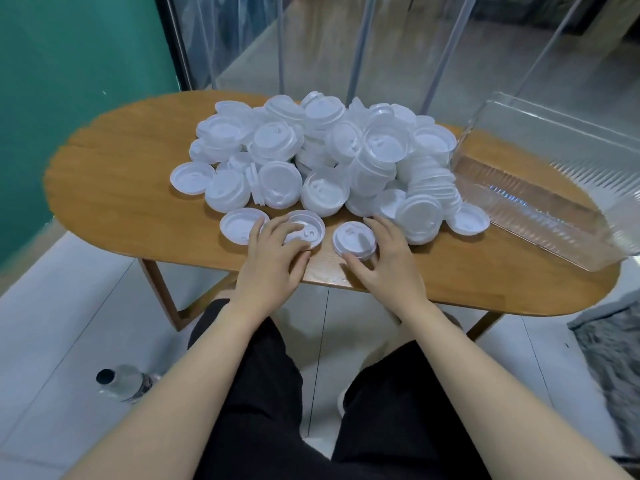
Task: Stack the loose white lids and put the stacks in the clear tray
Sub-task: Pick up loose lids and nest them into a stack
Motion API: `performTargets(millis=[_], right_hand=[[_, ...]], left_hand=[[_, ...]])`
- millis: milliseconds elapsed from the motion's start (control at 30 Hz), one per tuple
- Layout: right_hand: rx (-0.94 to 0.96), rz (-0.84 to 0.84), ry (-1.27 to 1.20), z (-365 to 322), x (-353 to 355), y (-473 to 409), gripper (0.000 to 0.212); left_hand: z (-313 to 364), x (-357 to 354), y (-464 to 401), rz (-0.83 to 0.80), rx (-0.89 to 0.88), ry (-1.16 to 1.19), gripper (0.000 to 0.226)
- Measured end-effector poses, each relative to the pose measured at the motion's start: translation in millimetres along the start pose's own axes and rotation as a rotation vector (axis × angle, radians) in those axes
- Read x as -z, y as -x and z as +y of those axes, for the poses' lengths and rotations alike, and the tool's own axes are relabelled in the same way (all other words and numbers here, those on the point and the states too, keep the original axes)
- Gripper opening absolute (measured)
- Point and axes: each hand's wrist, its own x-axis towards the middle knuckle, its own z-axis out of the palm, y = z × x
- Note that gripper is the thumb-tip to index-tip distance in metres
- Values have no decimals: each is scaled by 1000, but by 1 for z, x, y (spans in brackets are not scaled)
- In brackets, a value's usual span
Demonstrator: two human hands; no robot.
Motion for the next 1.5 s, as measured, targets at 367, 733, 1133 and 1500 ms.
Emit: performTargets(millis=[367, 733, 1133, 1500], right_hand=[[-51, -58, 37, -3, 0, -3, 75], [-28, -106, -49, 9, -4, -5, 80], [-29, -151, -103, 11, -4, -9, 90], [-52, -170, -176, 15, -5, -7, 97]], left_hand=[[13, 9, -15, 108, 144, 269, 12], [47, 20, -39, 104, 421, 727, 14], [43, -6, -47, -99, 714, 838, 31], [42, -10, -44, -181, 376, 333, 33]])
